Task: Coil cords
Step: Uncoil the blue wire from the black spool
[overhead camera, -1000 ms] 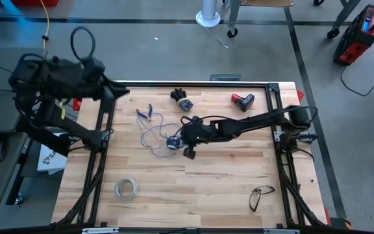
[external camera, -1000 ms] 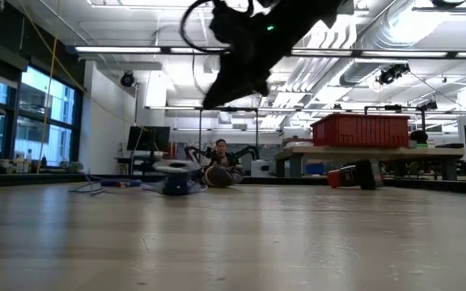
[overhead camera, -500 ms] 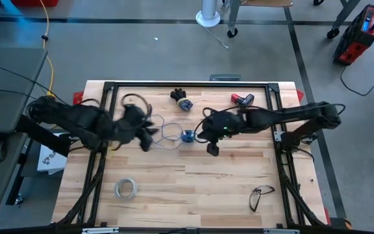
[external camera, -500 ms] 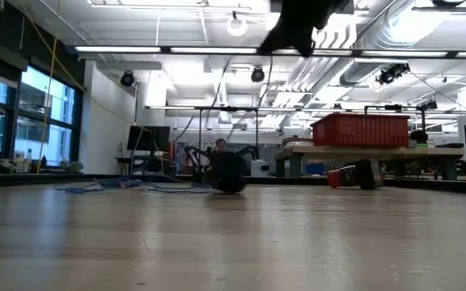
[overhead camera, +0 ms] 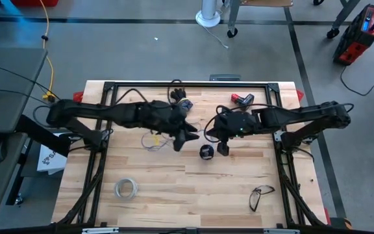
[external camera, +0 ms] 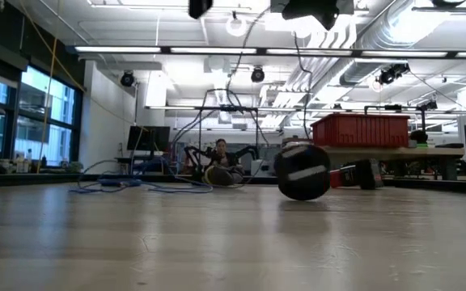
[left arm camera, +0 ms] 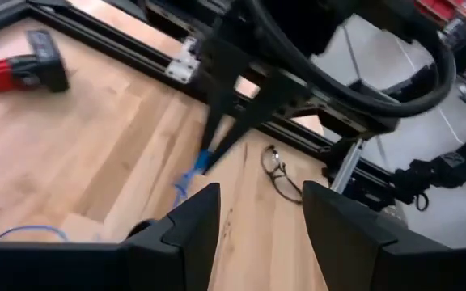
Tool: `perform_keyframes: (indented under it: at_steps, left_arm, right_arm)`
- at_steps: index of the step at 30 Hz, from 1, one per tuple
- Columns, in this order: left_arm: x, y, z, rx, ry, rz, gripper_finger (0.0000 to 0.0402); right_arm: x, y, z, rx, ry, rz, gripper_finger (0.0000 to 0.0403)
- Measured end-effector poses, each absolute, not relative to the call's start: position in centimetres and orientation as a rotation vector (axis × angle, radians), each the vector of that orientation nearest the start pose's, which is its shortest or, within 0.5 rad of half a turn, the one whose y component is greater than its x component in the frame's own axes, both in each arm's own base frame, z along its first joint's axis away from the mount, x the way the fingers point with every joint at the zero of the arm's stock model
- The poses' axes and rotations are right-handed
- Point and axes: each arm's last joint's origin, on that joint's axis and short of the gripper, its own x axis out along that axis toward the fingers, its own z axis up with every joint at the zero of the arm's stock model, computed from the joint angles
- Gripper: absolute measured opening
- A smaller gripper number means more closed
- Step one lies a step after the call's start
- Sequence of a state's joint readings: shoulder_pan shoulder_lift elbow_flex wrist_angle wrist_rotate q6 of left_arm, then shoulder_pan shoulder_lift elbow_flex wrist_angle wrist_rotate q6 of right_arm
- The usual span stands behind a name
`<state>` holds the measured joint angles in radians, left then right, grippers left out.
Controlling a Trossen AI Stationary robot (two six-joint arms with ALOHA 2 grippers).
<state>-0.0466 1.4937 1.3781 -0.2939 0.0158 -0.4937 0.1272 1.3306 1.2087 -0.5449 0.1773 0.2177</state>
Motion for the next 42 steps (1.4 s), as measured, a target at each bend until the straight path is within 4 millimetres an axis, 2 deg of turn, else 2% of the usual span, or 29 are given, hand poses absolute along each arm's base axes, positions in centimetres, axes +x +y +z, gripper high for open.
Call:
perform_keyframes:
  at_steps: [5, 16, 20, 23, 28, 29, 34, 36, 38, 42]
  left_arm:
    - [34.7, -1.5, 35.4, -0.421, 0.449, 0.015, 0.0171]
    - [36.8, -1.1, 31.9, -0.294, 0.552, 0.086, 0.0171]
    - [37.3, -1.2, 31.2, -0.281, 0.577, 0.051, 0.0168]
    - [37.3, -1.4, 31.1, -0.266, 0.58, 0.039, 0.0142]
    - [36.4, -1.5, 31.8, -0.241, 0.59, 0.031, 0.0025]
    - [36.3, -1.5, 31.9, -0.247, 0.602, 0.034, 0.0013]
    - [35.1, -1.4, 31.3, -0.23, 0.733, 0.069, 0.0003]
    - [34.1, -1.6, 30.5, -0.217, 0.851, 0.079, 0.0003]
    - [34.3, -1.9, 30.3, -0.214, 0.85, 0.069, 0.0001]
    - [34.1, -1.9, 30.7, -0.213, 0.845, 0.066, 0.0001]
  right_arm:
    - [27.6, 3.1, 33.1, 0.111, 0.674, -0.124, 0.0]
    - [27.7, 4.0, 33.2, 0.094, 0.66, -0.049, 0.0]
    - [27.7, 4.0, 33.2, 0.094, 0.659, -0.05, 0.0]
    - [27.7, 4.0, 33.2, 0.093, 0.66, -0.05, 0.0]
    - [27.7, 4.0, 33.2, 0.092, 0.662, -0.052, 0.0]
    - [27.6, 4.0, 33.2, 0.09, 0.661, -0.057, 0.0]
    - [27.0, 3.7, 34.1, 0.08, 0.614, -0.119, 0.0]
    - [26.2, 3.4, 34.9, 0.078, 0.575, -0.151, 0.0002]
    - [25.4, 3.2, 36.0, 0.085, 0.516, -0.181, 0.0002]
    - [23.9, 2.8, 37.0, 0.093, 0.475, -0.228, 0.0002]
